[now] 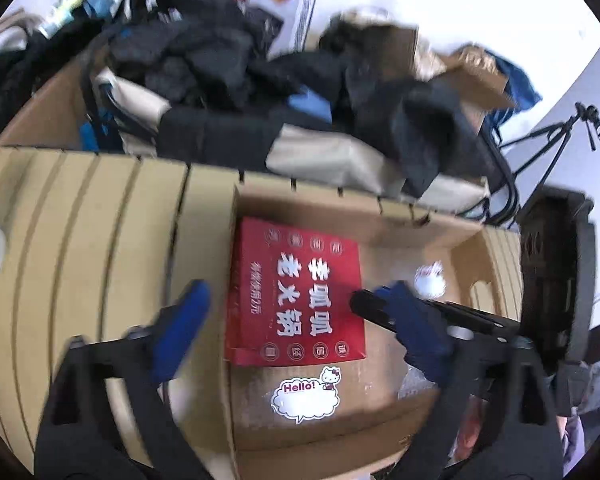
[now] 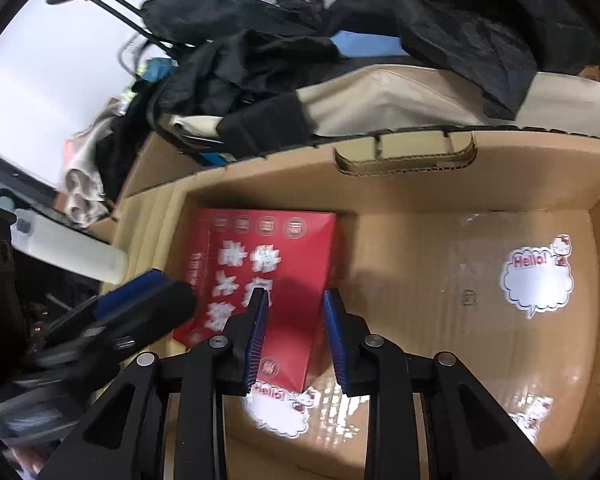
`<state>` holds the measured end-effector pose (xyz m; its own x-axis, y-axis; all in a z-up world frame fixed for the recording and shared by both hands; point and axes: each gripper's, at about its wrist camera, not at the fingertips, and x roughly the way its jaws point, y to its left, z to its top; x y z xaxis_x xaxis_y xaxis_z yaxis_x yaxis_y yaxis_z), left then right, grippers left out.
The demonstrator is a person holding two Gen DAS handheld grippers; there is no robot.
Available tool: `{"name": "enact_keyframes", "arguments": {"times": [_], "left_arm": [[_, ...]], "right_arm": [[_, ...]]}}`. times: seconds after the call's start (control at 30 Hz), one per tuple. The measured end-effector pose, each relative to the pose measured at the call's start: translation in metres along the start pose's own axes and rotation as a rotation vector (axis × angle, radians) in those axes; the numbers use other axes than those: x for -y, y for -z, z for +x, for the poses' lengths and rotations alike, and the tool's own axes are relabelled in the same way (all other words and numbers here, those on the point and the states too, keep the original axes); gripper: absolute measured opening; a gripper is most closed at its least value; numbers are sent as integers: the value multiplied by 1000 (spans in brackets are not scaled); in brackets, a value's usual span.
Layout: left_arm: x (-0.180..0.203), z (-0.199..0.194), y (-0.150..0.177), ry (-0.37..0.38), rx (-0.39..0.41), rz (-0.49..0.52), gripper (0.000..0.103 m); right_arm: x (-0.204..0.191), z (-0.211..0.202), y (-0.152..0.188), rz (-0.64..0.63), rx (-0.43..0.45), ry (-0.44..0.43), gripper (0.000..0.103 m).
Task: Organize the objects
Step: 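Carry the red box with the right tool and drop it into the cardboard box, then withdraw the right tool from the cardboard box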
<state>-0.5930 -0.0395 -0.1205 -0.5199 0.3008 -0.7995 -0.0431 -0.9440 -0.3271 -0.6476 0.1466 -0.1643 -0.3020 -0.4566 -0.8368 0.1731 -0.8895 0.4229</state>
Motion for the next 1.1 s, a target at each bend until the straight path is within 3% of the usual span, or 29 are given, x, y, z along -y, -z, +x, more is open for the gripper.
{"name": "enact_keyframes", "arguments": {"times": [0.1,0.17,0.23,0.27,0.47,0.7,0.9,1.1], "left_arm": [[9,-38,1,-58,46,59,97],[16,-61,-1,-112,54,90,103],[20,-90,5,-166,66,119,103],[22,-106,10,-186,68,134,103],[28,-197,50,-251,89,159,103],[54,-284,108,-269,159,198,103],[71,-338,211,-217,226,256,103],[65,-356,349,-131,268,255,103]], "right_arm": [[-15,-40,6,-78,46,107,32],[-23,-75,10,-123,82,146,42],[-30,-112,15,-167,113,208,97],[-33,-132,21,-188,131,229,101],[-43,-255,71,-216,206,331,102],[-64,-338,154,-261,291,328,102],[-85,-374,267,-330,389,255,103],[-99,-358,413,-398,468,324,103]]}}
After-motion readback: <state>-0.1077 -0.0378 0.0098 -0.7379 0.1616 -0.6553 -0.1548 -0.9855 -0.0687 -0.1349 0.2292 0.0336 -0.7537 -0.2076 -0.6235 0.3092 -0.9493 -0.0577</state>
